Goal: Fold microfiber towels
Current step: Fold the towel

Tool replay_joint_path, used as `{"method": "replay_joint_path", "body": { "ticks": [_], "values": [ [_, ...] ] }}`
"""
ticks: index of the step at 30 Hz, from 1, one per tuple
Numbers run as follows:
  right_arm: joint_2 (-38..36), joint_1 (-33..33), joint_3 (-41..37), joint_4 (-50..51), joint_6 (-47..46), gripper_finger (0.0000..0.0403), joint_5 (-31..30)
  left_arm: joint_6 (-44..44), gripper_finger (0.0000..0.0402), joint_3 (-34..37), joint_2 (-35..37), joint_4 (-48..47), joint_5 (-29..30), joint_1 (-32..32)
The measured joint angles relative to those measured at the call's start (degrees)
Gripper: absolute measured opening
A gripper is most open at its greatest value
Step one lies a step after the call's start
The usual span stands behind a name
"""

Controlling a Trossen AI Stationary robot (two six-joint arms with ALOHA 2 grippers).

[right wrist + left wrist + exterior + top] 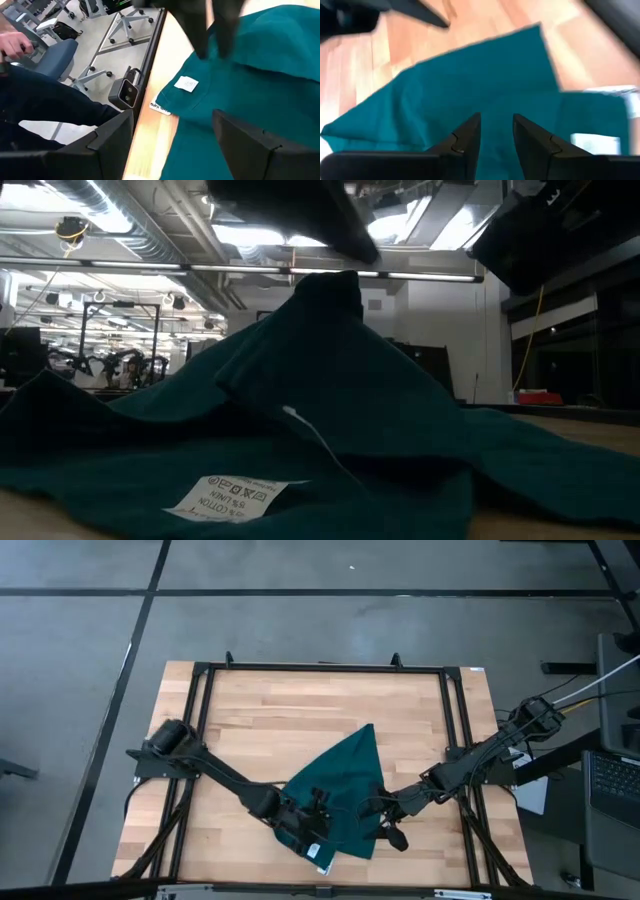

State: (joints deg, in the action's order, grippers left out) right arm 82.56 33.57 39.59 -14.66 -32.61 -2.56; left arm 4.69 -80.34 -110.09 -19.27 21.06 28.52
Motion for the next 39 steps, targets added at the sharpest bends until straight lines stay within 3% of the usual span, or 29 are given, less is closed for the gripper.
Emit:
{"method": "replay_joint_path", "body": {
  "ticks": [22,26,31,35,39],
  "values": [
    [0.0,1.2,0.0,-0.1,-1.1,0.0276,1.1,-9.0,0.0118,-2.3,-1.6,-9.2,2.5,-0.3],
    [0.0,1.2,0.0,-0.2,-1.7,0.028,1.1,-12.5,0.009,-2.3,-1.5,-10.7,4.7,-0.4],
    [0.0,1.5,0.0,-0.4,-2.8,0.0277,1.1,-13.0,0.0015,-3.9,-1.3,-10.7,3.9,-0.4],
    [0.0,1.6,0.0,-0.6,-3.0,0.0268,1.0,-15.5,0.001,-4.0,-1.3,-11.8,2.2,-0.9],
    [0.0,1.6,0.0,-0.8,-3.3,0.026,0.9,-21.3,0.0006,-3.9,-0.2,-20.6,11.8,-1.3]
  ]
}}
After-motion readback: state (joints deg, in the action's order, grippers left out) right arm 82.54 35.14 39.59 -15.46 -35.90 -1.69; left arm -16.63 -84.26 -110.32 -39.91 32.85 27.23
